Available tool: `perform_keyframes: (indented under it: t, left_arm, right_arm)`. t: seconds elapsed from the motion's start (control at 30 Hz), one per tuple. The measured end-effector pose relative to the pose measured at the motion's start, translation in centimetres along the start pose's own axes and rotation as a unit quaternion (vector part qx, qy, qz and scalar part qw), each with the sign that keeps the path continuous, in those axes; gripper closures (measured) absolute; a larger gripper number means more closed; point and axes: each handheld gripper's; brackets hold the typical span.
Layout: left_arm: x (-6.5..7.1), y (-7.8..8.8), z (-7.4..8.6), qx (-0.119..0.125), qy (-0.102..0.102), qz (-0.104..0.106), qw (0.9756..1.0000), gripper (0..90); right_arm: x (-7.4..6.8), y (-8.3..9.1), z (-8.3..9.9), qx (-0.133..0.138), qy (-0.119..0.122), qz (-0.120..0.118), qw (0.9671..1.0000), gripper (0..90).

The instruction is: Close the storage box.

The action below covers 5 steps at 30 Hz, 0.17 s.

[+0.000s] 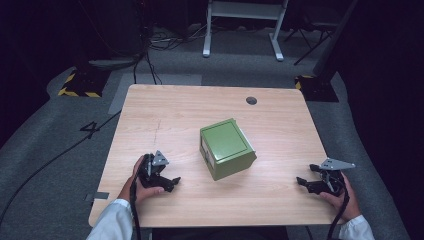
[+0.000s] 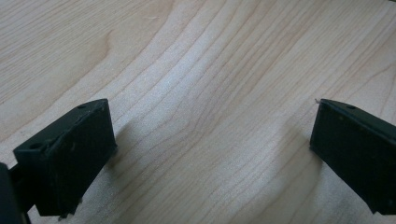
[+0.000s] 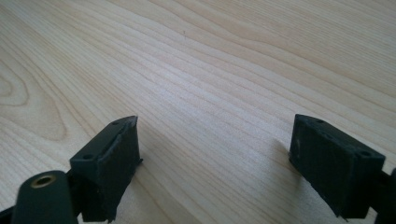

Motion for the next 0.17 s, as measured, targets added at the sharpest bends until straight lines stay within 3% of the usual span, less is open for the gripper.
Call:
perform_keyframes:
  t: [0.17]
  left_arm:
    - [-0.01,0.00,0.00,0.000,-0.001,0.000,1.0000,0.1]
  right_arm:
    - [0.00,0.00,0.00,0.000,0.000,0.000,1.0000,16.0]
Point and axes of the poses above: each handheld gripper's, and its own axes: y roughly backward along the jaws, z roughly out of its underside, x roughly to its right, and after that the axes turned 10 degrees about -y, right-handed
